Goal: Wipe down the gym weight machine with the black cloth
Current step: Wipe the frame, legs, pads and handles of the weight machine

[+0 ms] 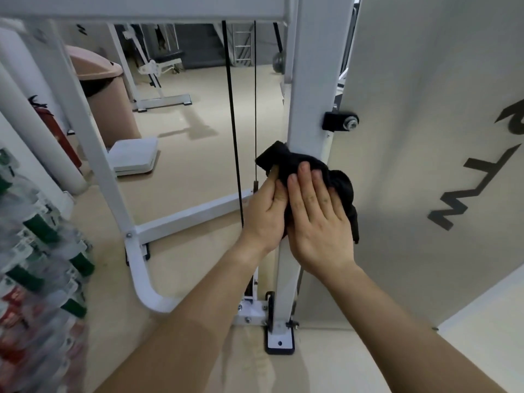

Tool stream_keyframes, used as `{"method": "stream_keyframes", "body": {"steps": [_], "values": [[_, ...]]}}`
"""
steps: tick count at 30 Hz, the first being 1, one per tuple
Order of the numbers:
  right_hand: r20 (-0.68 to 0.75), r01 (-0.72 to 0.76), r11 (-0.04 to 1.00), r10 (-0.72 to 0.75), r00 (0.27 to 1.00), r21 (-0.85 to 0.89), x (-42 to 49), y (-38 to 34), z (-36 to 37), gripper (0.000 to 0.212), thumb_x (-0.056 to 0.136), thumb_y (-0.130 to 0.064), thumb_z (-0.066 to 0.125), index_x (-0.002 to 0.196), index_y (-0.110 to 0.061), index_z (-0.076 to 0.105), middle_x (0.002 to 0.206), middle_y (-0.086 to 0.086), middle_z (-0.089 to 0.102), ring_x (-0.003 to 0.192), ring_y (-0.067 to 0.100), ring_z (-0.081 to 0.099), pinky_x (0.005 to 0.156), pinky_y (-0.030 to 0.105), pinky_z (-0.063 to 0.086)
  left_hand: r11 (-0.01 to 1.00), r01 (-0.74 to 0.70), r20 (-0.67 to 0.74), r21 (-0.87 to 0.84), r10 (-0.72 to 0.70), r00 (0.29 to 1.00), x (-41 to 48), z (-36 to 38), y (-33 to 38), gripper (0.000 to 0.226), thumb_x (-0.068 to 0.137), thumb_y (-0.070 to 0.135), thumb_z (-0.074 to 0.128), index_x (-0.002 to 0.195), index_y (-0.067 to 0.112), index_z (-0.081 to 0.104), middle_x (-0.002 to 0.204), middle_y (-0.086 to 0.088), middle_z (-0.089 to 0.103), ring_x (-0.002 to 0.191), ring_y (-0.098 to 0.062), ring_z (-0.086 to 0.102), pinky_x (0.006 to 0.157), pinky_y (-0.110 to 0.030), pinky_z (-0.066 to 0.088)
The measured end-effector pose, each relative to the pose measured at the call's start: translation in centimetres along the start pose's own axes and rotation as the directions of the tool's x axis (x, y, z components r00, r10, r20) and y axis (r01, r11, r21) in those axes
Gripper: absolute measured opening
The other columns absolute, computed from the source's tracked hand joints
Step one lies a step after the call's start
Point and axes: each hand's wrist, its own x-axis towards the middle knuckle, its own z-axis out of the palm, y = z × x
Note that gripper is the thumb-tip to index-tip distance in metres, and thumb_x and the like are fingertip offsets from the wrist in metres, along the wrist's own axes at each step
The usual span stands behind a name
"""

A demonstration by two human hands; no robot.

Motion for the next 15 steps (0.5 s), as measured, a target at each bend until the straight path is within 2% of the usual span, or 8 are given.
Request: {"method": "stream_keyframes", "body": {"steps": [2, 4, 6, 7, 9, 11, 13, 15], "values": [[0.08, 0.03, 1.0, -0.03, 0.996, -0.001, -2.5, 0.1, 1.1, 0.079, 0.093, -0.014, 0.049, 0.159, -0.012, 0.005, 0.167, 0.006, -0.007, 0.155, 0.023, -0.001, 0.125, 0.039, 0.006, 0.998, 0.06, 0.021, 0.015, -0.06, 0.998, -1.7, 0.4, -2.6, 0.034, 0.101, 0.046, 0.036, 0.123, 0.069, 0.048, 0.12, 0.027, 0.065, 0.119, 0.002, 0.058, 0.107, -0.029, 0.044], [0.144, 0.058, 0.998, -0.056, 0.988, -0.014, -4.4, 0.1, 1.4, 0.081, 0.092, -0.014, 0.049, 0.16, -0.012, 0.005, 0.167, 0.005, -0.01, 0.155, 0.022, -0.004, 0.125, 0.038, 0.004, 0.995, 0.093, 0.041, 0.038, -0.095, 0.995, -3.3, 0.5, -4.6, 0.039, 0.1, 0.052, 0.034, 0.136, 0.052, 0.049, 0.129, 0.016, 0.064, 0.123, -0.002, 0.057, 0.11, -0.039, 0.044], [0.167, 0.083, 0.996, -0.076, 0.983, -0.034, -4.6, 0.3, 0.9, 0.081, 0.092, -0.014, 0.053, 0.16, -0.012, 0.009, 0.167, 0.005, -0.006, 0.155, 0.022, -0.002, 0.125, 0.037, 0.005, 0.993, 0.097, 0.07, 0.067, -0.102, 0.992, -3.8, 0.2, -4.5, 0.046, 0.099, 0.053, 0.034, 0.142, 0.042, 0.048, 0.131, 0.015, 0.063, 0.123, -0.001, 0.056, 0.11, -0.037, 0.044], [0.166, 0.095, 0.995, -0.088, 0.982, -0.037, -4.1, 0.4, 0.4, 0.081, 0.091, -0.014, 0.057, 0.159, -0.011, 0.012, 0.167, 0.006, -0.002, 0.155, 0.022, 0.0, 0.124, 0.037, 0.007, 0.993, 0.099, 0.074, 0.06, -0.104, 0.992, -3.6, -0.1, -3.8, 0.042, 0.102, 0.048, 0.035, 0.14, 0.04, 0.05, 0.127, 0.017, 0.064, 0.122, 0.002, 0.056, 0.108, -0.032, 0.044], [0.12, 0.113, 0.993, -0.108, 0.987, -0.037, -2.0, 0.8, -0.9, 0.08, 0.091, -0.015, 0.059, 0.159, -0.011, 0.015, 0.167, 0.007, 0.004, 0.155, 0.022, 0.004, 0.124, 0.038, 0.009, 0.997, 0.07, 0.053, 0.033, -0.072, 0.996, -2.3, -0.6, -1.3, 0.033, 0.106, 0.034, 0.037, 0.13, 0.048, 0.053, 0.118, 0.026, 0.063, 0.115, 0.012, 0.056, 0.101, -0.019, 0.042], [0.063, 0.09, 0.995, -0.087, 0.994, -0.038, 0.6, 1.0, -1.9, 0.077, 0.094, -0.014, 0.054, 0.159, -0.011, 0.014, 0.166, 0.008, 0.005, 0.155, 0.022, 0.003, 0.124, 0.038, 0.01, 0.999, 0.033, 0.013, 0.02, -0.033, 0.999, -1.0, -0.6, 1.1, 0.037, 0.104, 0.034, 0.037, 0.122, 0.063, 0.051, 0.114, 0.033, 0.061, 0.115, 0.013, 0.055, 0.099, -0.014, 0.039], [0.016, 0.072, 0.997, -0.071, 0.997, -0.038, 1.8, 1.0, -2.2, 0.072, 0.096, -0.014, 0.05, 0.159, -0.01, 0.015, 0.166, 0.009, 0.005, 0.155, 0.023, 0.004, 0.124, 0.039, 0.012, 1.0, 0.018, -0.002, 0.01, -0.018, 1.0, -0.4, -0.3, 1.7, 0.034, 0.1, 0.046, 0.036, 0.123, 0.068, 0.05, 0.117, 0.031, 0.062, 0.121, 0.006, 0.055, 0.105, -0.022, 0.04], [0.0, 0.069, 0.997, -0.069, 0.998, -0.035, 1.5, 0.8, -1.6, 0.071, 0.096, -0.013, 0.051, 0.158, -0.009, 0.017, 0.166, 0.009, 0.006, 0.155, 0.023, 0.004, 0.124, 0.04, 0.012, 1.0, 0.016, 0.007, 0.004, -0.016, 1.0, -0.8, -0.1, 0.9, 0.034, 0.099, 0.05, 0.035, 0.125, 0.068, 0.048, 0.124, 0.028, 0.061, 0.126, 0.002, 0.053, 0.112, -0.03, 0.039]]}}
